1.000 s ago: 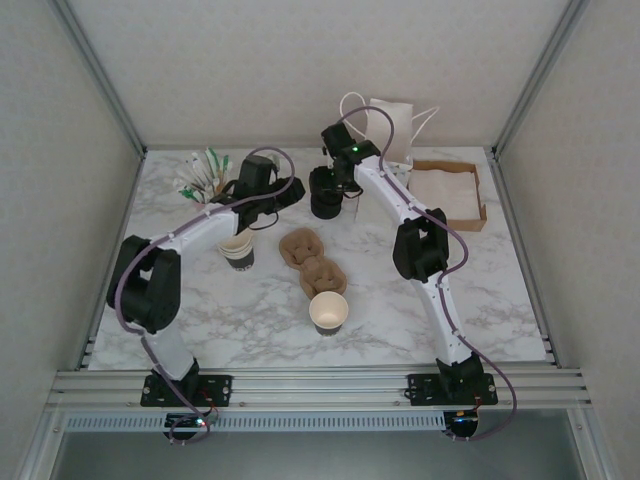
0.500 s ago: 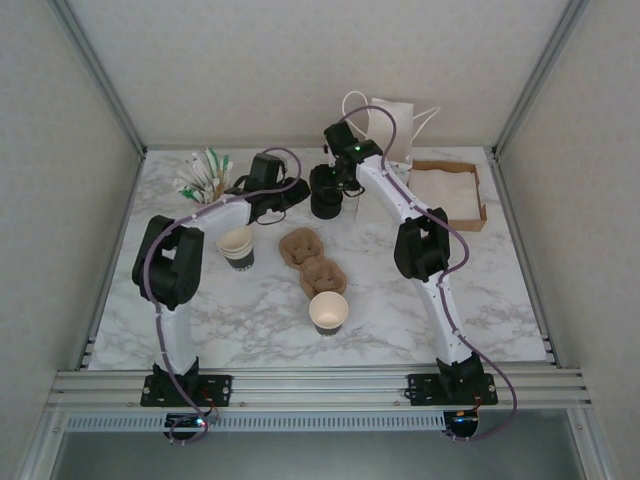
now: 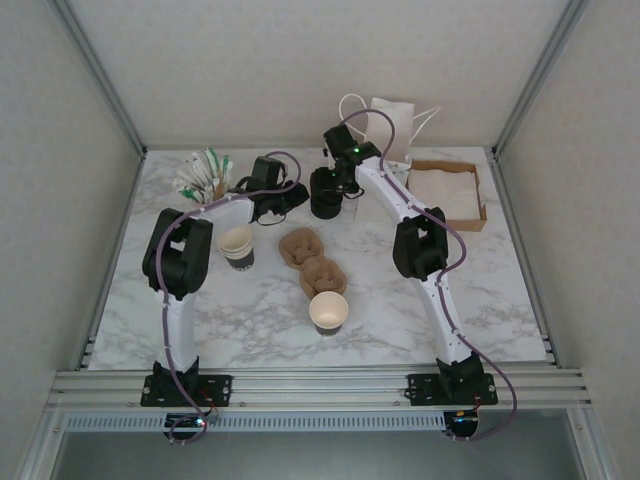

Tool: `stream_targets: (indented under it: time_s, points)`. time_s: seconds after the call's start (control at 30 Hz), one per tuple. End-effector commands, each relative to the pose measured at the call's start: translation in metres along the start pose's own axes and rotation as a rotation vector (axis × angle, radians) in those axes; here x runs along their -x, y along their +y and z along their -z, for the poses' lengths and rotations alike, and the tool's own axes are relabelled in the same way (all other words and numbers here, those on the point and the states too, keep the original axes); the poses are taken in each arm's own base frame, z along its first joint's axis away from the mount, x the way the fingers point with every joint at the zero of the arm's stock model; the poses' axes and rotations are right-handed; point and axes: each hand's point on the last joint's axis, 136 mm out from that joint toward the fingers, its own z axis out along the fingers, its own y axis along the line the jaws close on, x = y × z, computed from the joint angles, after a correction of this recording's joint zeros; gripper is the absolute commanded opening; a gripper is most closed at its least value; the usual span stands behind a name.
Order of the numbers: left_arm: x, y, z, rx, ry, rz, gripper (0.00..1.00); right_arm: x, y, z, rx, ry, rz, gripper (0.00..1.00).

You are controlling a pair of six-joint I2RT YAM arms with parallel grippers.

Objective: Pack the takeout coffee

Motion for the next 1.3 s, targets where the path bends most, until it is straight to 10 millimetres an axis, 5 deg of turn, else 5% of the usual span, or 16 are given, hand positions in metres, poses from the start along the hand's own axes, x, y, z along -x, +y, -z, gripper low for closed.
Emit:
stream_targets:
  time_s: [0.0, 1.0, 1.27]
  points:
    - [0.01, -0.008, -0.004, -0.043, -0.005, 0.001, 0.29, -0.004, 0.001, -0.011, 0.027, 0.022, -0.015, 0.71]
    - [0.008, 0.004, -0.02, -0.034, 0.02, 0.02, 0.28, 0.007, -0.01, 0.012, -0.056, -0.026, -0.008, 0.81]
    - [0.009, 0.0, -0.017, -0.045, 0.018, 0.017, 0.28, 0.005, -0.008, 0.001, 0.0, -0.01, -0.041, 0.79]
